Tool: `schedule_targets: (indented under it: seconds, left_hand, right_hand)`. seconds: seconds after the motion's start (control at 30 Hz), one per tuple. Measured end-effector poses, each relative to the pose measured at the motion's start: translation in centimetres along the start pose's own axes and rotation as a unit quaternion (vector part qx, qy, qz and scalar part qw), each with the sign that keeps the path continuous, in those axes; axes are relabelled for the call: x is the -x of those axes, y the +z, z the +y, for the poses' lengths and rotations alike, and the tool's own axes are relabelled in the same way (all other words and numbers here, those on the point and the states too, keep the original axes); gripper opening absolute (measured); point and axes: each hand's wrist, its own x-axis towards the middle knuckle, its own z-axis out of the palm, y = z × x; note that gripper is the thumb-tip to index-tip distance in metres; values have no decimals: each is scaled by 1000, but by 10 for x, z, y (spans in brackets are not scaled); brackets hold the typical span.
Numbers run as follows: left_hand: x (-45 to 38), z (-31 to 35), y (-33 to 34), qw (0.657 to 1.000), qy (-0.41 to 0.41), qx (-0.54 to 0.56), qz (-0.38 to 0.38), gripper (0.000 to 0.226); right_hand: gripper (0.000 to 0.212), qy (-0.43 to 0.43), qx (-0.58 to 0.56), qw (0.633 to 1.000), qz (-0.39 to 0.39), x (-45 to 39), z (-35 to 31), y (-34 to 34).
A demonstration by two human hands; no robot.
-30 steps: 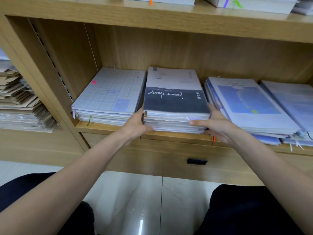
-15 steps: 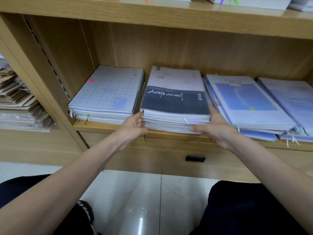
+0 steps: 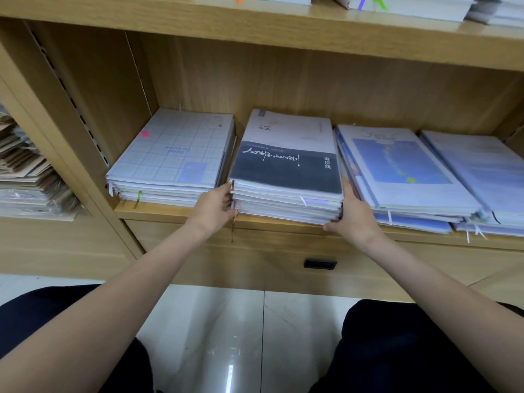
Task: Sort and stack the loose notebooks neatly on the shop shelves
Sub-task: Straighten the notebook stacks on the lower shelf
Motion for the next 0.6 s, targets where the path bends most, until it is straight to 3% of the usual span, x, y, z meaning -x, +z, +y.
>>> schedule_targets:
  seconds: [0.13,0.23,0.4,0.6]
  left_hand:
    - [-3,-2,0,998,-11,58,37,51]
    - [-3,-6,1,998,9,-5,61,36]
    - [-3,-12,4,990,48,-98,92,42]
    - [-2,-11,5,978,78,-166,102,29]
  right_hand:
    - [104,-30,38,999,18,-1,-2,5]
    - [101,-41,53,998,19,-8,-5,7]
    - [102,-36,61,997,13,-20,-7,2]
    - [104,-15,27,1000,4,-18,-7,2]
